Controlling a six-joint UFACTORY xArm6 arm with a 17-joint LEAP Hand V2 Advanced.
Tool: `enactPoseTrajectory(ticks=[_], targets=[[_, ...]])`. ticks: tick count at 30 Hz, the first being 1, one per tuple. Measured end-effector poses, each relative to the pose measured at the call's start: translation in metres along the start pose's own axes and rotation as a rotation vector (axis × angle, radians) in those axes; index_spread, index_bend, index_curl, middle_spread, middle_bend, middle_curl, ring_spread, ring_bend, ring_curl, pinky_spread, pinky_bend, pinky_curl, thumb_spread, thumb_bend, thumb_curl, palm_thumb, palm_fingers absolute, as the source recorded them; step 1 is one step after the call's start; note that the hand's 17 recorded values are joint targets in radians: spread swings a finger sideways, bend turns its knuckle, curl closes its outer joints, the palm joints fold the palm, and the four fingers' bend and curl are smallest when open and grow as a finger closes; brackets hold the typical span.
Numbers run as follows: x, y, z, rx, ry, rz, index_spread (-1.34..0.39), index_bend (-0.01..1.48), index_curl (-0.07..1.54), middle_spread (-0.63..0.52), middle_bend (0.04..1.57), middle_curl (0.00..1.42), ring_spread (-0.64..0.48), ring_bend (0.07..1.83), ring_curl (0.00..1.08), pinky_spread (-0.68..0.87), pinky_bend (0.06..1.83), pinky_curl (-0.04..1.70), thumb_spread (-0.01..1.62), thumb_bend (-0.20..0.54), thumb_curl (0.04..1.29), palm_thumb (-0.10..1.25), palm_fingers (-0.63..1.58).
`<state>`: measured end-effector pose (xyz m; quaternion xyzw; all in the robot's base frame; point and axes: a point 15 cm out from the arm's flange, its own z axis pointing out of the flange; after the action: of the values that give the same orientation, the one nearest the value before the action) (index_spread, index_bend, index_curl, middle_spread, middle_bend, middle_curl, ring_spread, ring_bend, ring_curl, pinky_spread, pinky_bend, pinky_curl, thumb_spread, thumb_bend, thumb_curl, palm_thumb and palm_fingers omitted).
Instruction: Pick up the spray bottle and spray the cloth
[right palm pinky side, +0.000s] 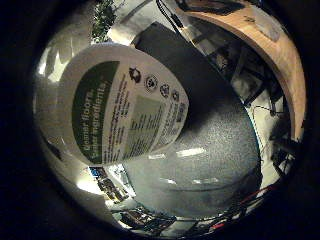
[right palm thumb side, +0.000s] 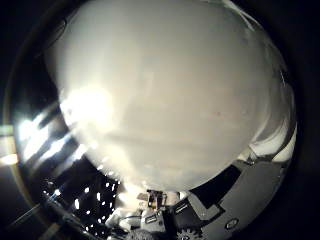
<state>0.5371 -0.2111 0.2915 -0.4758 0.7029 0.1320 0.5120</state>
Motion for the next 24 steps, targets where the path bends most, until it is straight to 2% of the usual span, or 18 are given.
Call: enactPoseTrajectory(ticks=[11,24], targets=[[-0.0027,-0.0032,-0.0001,0.014,-0.012,0.002,-0.45,0.6,0.87,-0.23,1.07,0.95,-0.23,1.4,0.69,-0.38,1.19,0.9,1.18,-0.012,0.39,0.89,0.69],[-0.0094,-0.0064,0.0021,0.023,-0.03,0.009,-0.49,0.71,1.06,-0.25,1.15,1.0,-0.24,1.47,0.74,-0.35,1.18,1.09,1.2,-0.012,0.41,0.94,0.68]])
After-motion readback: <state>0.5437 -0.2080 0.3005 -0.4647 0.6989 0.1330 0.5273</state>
